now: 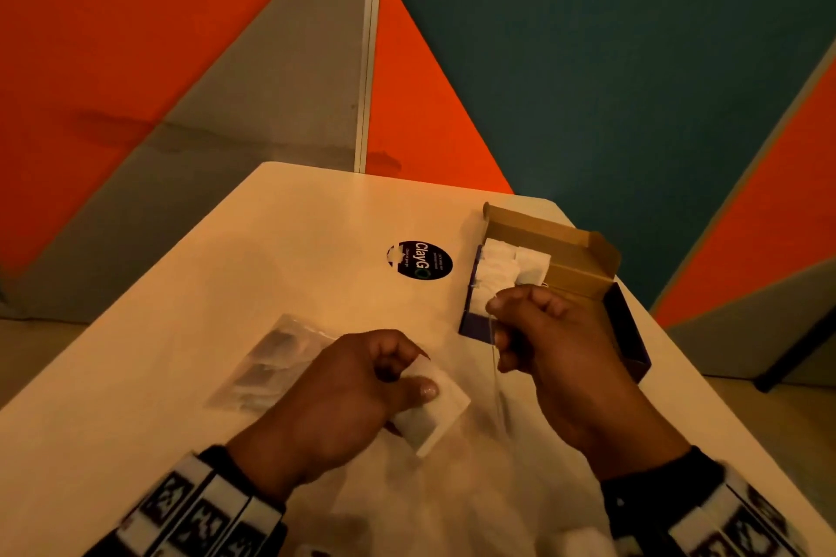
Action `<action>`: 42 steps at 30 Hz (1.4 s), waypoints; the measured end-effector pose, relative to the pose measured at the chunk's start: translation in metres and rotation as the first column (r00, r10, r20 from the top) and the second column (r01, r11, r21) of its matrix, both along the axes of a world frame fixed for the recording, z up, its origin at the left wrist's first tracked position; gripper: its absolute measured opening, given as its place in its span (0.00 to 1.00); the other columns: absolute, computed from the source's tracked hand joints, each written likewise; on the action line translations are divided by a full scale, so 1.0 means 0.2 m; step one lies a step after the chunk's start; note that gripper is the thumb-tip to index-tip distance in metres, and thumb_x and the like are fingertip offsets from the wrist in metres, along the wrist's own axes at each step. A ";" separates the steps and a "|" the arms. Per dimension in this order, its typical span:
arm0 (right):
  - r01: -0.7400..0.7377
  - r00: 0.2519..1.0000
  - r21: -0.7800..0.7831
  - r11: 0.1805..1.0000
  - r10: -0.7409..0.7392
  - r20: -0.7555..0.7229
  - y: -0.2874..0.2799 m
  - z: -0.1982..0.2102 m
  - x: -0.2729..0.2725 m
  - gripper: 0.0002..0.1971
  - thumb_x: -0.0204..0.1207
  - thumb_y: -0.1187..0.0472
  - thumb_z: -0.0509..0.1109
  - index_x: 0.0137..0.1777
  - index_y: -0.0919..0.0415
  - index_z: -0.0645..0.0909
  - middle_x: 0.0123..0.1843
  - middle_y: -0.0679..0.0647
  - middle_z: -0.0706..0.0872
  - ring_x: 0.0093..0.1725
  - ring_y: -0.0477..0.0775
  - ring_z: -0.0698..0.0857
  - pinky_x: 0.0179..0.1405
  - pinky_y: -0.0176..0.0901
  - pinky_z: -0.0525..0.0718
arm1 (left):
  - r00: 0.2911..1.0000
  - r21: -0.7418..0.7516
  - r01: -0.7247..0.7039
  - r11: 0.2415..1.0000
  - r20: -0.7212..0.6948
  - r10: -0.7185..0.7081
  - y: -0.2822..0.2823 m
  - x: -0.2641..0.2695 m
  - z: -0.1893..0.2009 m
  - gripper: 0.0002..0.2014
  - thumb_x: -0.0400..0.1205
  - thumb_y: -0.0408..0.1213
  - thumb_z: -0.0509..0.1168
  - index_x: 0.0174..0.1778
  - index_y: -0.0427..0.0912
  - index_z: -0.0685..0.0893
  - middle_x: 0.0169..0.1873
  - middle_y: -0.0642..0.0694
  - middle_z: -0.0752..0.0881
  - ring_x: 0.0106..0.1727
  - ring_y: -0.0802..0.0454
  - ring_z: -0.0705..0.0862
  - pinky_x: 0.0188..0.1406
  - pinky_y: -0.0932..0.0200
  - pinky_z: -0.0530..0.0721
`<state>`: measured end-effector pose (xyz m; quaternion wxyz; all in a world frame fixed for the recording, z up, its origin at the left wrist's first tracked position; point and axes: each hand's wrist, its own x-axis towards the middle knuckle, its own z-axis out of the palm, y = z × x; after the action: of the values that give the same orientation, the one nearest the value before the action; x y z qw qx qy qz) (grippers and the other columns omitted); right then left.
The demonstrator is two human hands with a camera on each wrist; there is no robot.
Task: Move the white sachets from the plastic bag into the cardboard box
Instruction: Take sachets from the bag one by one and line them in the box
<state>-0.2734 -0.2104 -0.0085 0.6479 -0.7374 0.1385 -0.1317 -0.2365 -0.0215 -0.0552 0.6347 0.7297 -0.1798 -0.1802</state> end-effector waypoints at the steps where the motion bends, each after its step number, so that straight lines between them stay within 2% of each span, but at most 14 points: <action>1: -0.015 1.000 -0.018 1.000 0.016 0.019 0.01 0.02 -0.01 0.14 0.80 0.62 0.70 0.33 0.54 0.88 0.27 0.53 0.84 0.31 0.54 0.80 0.35 0.48 0.82 | 1.000 0.022 0.002 1.000 0.011 -0.002 -0.01 0.01 0.00 0.07 0.77 0.33 0.77 0.47 0.49 0.90 0.39 0.44 0.92 0.41 0.48 0.92 0.38 0.57 0.88; 4: -0.054 0.998 -0.035 0.998 0.055 0.043 0.03 0.07 -0.02 0.12 0.81 0.62 0.69 0.36 0.54 0.89 0.28 0.53 0.86 0.30 0.54 0.81 0.34 0.46 0.82 | 1.000 0.093 0.013 0.996 0.021 -0.015 -0.05 0.02 0.00 0.20 0.74 0.36 0.80 0.58 0.60 0.86 0.38 0.48 0.90 0.41 0.54 0.91 0.36 0.63 0.86; 8: -0.098 0.993 -0.036 0.995 0.100 0.066 0.04 0.13 -0.04 0.10 0.82 0.62 0.68 0.41 0.57 0.88 0.31 0.54 0.88 0.29 0.53 0.82 0.30 0.40 0.84 | 0.996 0.174 0.089 0.981 0.005 -0.092 -0.11 0.02 0.00 0.34 0.71 0.38 0.82 0.69 0.65 0.77 0.43 0.46 0.91 0.42 0.58 0.90 0.36 0.66 0.87; 12: -0.129 0.987 -0.021 0.991 0.131 0.090 0.05 0.18 -0.05 0.09 0.83 0.61 0.67 0.44 0.58 0.87 0.34 0.55 0.91 0.27 0.53 0.82 0.29 0.39 0.84 | 0.986 0.274 0.121 0.954 0.079 -0.147 -0.12 0.02 0.01 0.24 0.73 0.40 0.80 0.63 0.63 0.84 0.44 0.48 0.90 0.41 0.60 0.89 0.41 0.65 0.89; 14: -0.137 0.985 -0.023 0.990 0.139 0.098 0.05 0.20 -0.05 0.09 0.83 0.60 0.66 0.44 0.58 0.86 0.36 0.55 0.92 0.27 0.52 0.83 0.30 0.39 0.84 | 0.984 0.319 0.098 0.943 0.110 -0.139 -0.12 0.01 0.00 0.18 0.75 0.43 0.79 0.59 0.61 0.86 0.47 0.48 0.88 0.43 0.59 0.88 0.38 0.68 0.87; 17: -0.135 0.984 -0.032 0.990 0.138 0.109 0.05 0.21 -0.05 0.10 0.84 0.60 0.65 0.44 0.57 0.86 0.37 0.55 0.93 0.27 0.52 0.83 0.31 0.39 0.84 | 0.978 0.347 0.035 0.937 0.182 -0.104 -0.12 0.01 -0.02 0.06 0.74 0.47 0.78 0.43 0.59 0.89 0.45 0.48 0.87 0.46 0.54 0.87 0.43 0.60 0.85; 19: -0.123 0.985 -0.021 0.992 0.124 0.116 0.04 0.20 -0.05 0.10 0.84 0.60 0.65 0.44 0.57 0.86 0.37 0.55 0.93 0.27 0.52 0.83 0.31 0.40 0.84 | 0.971 0.321 0.035 0.947 0.212 -0.108 -0.12 0.00 -0.01 0.05 0.74 0.46 0.78 0.36 0.57 0.89 0.42 0.47 0.88 0.42 0.53 0.87 0.45 0.57 0.84; 22: -0.100 0.988 0.004 0.995 0.099 0.115 0.01 0.19 -0.05 0.10 0.84 0.60 0.65 0.45 0.58 0.86 0.37 0.55 0.92 0.28 0.54 0.83 0.32 0.40 0.84 | 0.970 0.275 0.018 0.961 0.228 -0.084 -0.10 -0.01 0.00 0.04 0.75 0.47 0.77 0.36 0.59 0.89 0.37 0.58 0.88 0.36 0.66 0.82 0.40 0.66 0.79; 24: -0.043 0.993 0.016 0.999 0.041 0.113 -0.04 0.17 -0.04 0.09 0.83 0.58 0.65 0.46 0.59 0.86 0.37 0.55 0.92 0.31 0.56 0.83 0.34 0.42 0.84 | 0.964 0.269 -0.012 0.963 0.259 -0.060 -0.08 -0.02 0.01 0.05 0.76 0.48 0.76 0.37 0.62 0.87 0.35 0.64 0.87 0.35 0.66 0.82 0.38 0.69 0.77; 27: 0.085 0.993 0.049 0.995 -0.089 0.081 -0.12 0.12 -0.04 0.10 0.82 0.56 0.66 0.47 0.61 0.86 0.36 0.56 0.91 0.34 0.59 0.83 0.36 0.48 0.83 | 0.953 0.307 -0.034 0.951 0.296 -0.062 -0.03 -0.01 0.07 0.07 0.80 0.46 0.72 0.37 0.53 0.85 0.33 0.56 0.88 0.34 0.63 0.84 0.35 0.68 0.80; 30: 0.182 0.983 0.096 0.979 -0.182 -0.006 -0.21 0.06 -0.05 0.10 0.83 0.56 0.66 0.48 0.61 0.86 0.34 0.58 0.88 0.32 0.58 0.81 0.33 0.48 0.82 | 0.938 0.339 -0.063 0.939 0.341 -0.060 0.03 0.03 0.16 0.10 0.83 0.40 0.69 0.36 0.46 0.81 0.26 0.54 0.83 0.28 0.64 0.79 0.28 0.73 0.75; 37: 0.261 0.959 0.072 0.963 -0.249 -0.137 -0.28 -0.03 -0.02 0.10 0.83 0.52 0.67 0.53 0.58 0.84 0.41 0.61 0.88 0.32 0.59 0.81 0.32 0.49 0.81 | 0.910 0.540 -0.035 0.841 0.365 -0.197 0.10 0.09 0.32 0.07 0.84 0.41 0.67 0.39 0.53 0.83 0.33 0.61 0.87 0.28 0.60 0.84 0.25 0.70 0.78; 40: 0.291 0.955 -0.149 0.945 -0.295 -0.010 -0.21 0.00 -0.07 0.03 0.81 0.52 0.69 0.52 0.45 0.83 0.53 0.50 0.87 0.47 0.54 0.87 0.45 0.53 0.89 | 0.923 0.512 -0.028 0.859 0.343 -0.174 0.10 0.09 0.34 0.05 0.84 0.42 0.69 0.42 0.52 0.85 0.38 0.58 0.89 0.34 0.54 0.88 0.28 0.70 0.81; 42: 0.175 0.983 -0.259 0.950 -0.154 0.100 -0.11 0.02 -0.12 0.07 0.78 0.55 0.72 0.47 0.38 0.82 0.57 0.37 0.86 0.53 0.45 0.86 0.49 0.48 0.89 | 0.925 0.482 -0.024 0.876 0.342 -0.163 0.09 0.09 0.33 0.05 0.83 0.41 0.69 0.41 0.50 0.86 0.37 0.56 0.90 0.32 0.55 0.88 0.26 0.72 0.79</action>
<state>-0.2980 -0.2318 -0.0039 0.5345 -0.7979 0.1551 -0.2315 -0.2190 -0.0041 0.0105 0.3821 0.8770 -0.2736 -0.1004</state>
